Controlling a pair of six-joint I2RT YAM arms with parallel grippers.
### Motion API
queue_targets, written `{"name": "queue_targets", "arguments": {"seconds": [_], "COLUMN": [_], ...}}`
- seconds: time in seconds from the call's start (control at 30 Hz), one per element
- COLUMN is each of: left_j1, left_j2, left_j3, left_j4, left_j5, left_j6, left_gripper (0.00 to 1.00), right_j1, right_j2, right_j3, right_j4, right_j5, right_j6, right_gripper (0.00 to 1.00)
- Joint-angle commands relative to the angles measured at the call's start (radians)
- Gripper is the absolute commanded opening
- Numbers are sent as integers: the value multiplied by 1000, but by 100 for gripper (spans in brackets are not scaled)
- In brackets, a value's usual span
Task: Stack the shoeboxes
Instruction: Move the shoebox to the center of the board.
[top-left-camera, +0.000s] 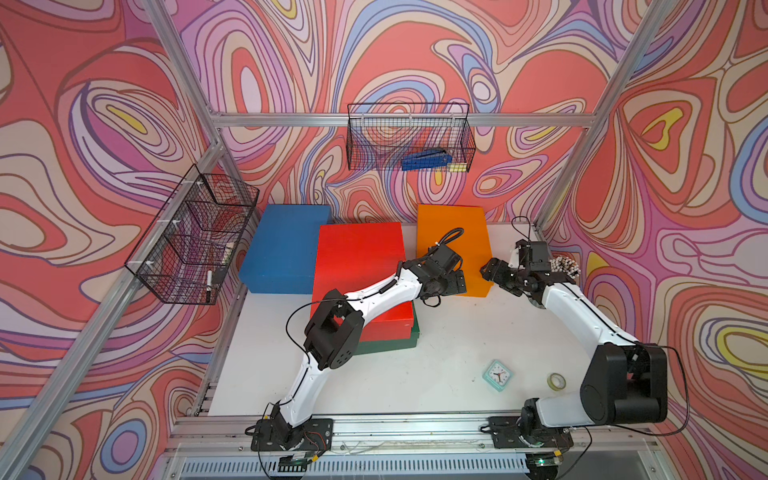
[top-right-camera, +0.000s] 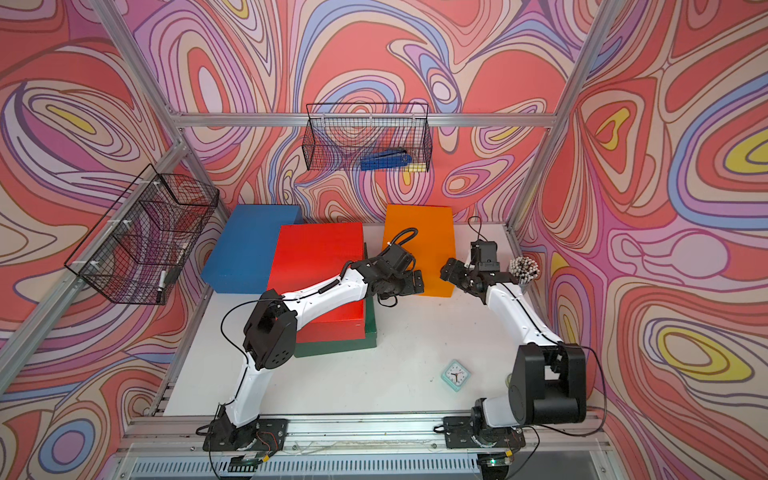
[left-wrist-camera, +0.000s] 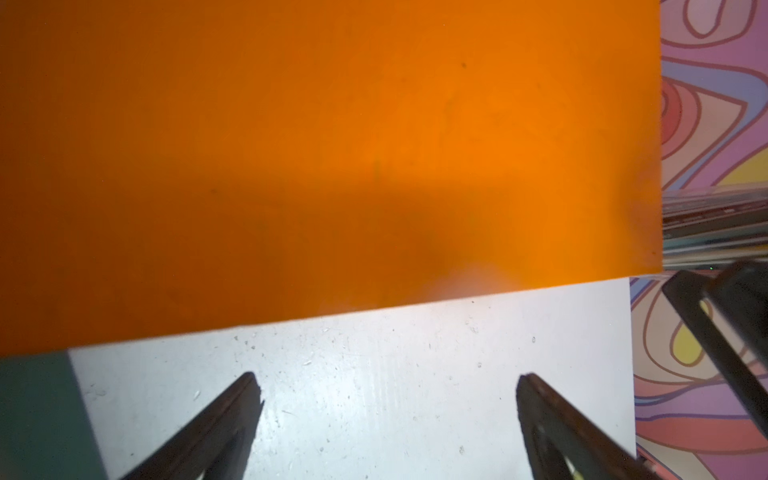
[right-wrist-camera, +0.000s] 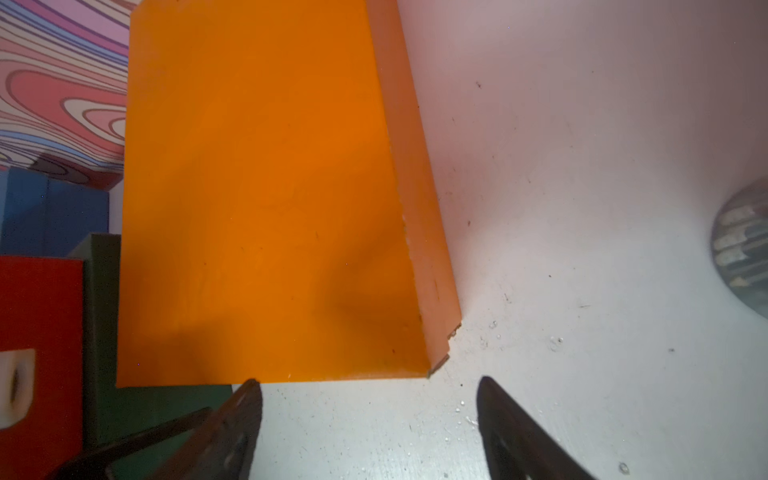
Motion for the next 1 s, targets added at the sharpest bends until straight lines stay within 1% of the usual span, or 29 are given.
{"name": "queue_targets", "arguments": {"seconds": [0.0, 0.1, 0.17, 0.23, 0.3, 0.37, 0.6, 0.73, 0.87, 0.97], "left_j1": [1, 2, 7, 18, 35, 58, 141, 153, 155, 160], "left_j2": [-40, 5, 60, 105, 136, 154, 195, 230, 275, 298], "left_j3": [88, 230, 347, 438, 492, 514, 514, 521, 564, 575], "left_j4": [-23, -112, -198, -248, -266, -263, -241, -235, -275, -287], "left_j5": [-32, -107, -172, -199, -210, -219, -221, -217, -251, -235], "left_j6": [36, 106, 149, 179, 199, 210, 202, 208, 202, 189], "left_gripper": [98, 100, 100, 100, 100, 100, 100, 100, 100, 100], "right_j1": [1, -1, 1, 0, 0, 0, 1, 0, 1, 1], "right_j2": [6, 36, 69, 103, 136, 171, 272, 313, 332, 360], "right_j3": [57, 109, 149, 183, 208, 231, 271, 291, 315, 309], "right_j4": [-35, -37, -37, -35, -28, -19, 69, 101, 106, 117], "right_j5": [37, 40, 28, 18, 18, 17, -33, -47, -72, -81], "right_j6": [3, -9, -20, -33, -43, -52, -55, -58, -60, -55], "right_gripper": [87, 89, 89, 90, 90, 90, 92, 92, 92, 92]}}
